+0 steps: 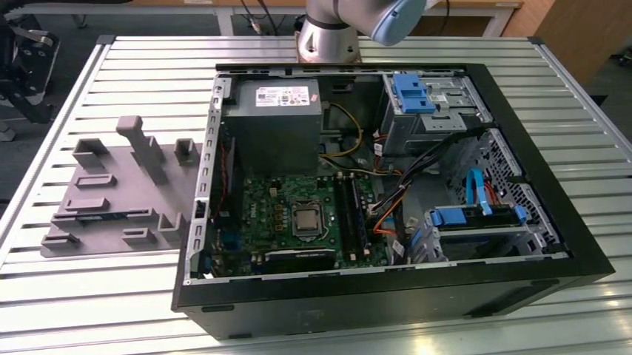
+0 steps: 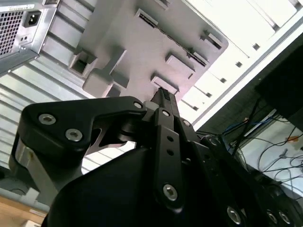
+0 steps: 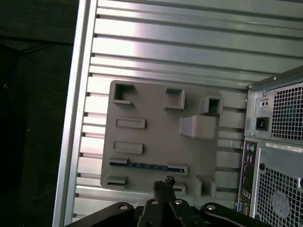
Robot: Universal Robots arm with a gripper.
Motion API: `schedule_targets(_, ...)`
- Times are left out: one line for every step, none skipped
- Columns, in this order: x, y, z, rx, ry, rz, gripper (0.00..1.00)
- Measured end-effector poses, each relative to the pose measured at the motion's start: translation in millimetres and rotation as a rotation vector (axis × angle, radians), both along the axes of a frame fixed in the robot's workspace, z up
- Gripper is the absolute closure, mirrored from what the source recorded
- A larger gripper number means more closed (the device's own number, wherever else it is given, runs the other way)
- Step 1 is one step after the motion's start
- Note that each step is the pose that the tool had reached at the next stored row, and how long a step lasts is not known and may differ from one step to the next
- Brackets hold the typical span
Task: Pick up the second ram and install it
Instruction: 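Pick up the second ram and move it above second insertion slot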
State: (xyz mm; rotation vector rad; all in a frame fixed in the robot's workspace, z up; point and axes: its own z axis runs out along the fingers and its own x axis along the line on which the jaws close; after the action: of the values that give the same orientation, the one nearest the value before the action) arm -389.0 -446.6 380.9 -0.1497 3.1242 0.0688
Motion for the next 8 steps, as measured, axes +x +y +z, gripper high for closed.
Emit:
schedule_targets(0.0,0.0,-0.1,-0.0001,-0.0001,0.015,0.89)
schedule_targets(-0.1,0.0,-0.1,-0.0002,-0.0001,0.032,0.89)
schedule_targets(-0.1,0.0,-0.1,-0.0003,-0.0001,0.046,0.89)
schedule_targets(-0.1,0.0,-0.2,-0.0003,-0.0001,0.061,0.89)
schedule_targets(-0.1,0.0,-0.2,-0.0004,-0.0002,0.074,0.89)
schedule_targets(-0.1,0.0,-0.2,-0.0005,-0.0002,0.087,0.89)
schedule_targets(-0.1,0.0,-0.1,-0.0007,0.0000,0.099,0.89)
schedule_targets(-0.1,0.0,-0.2,-0.0008,-0.0001,0.112,0.89)
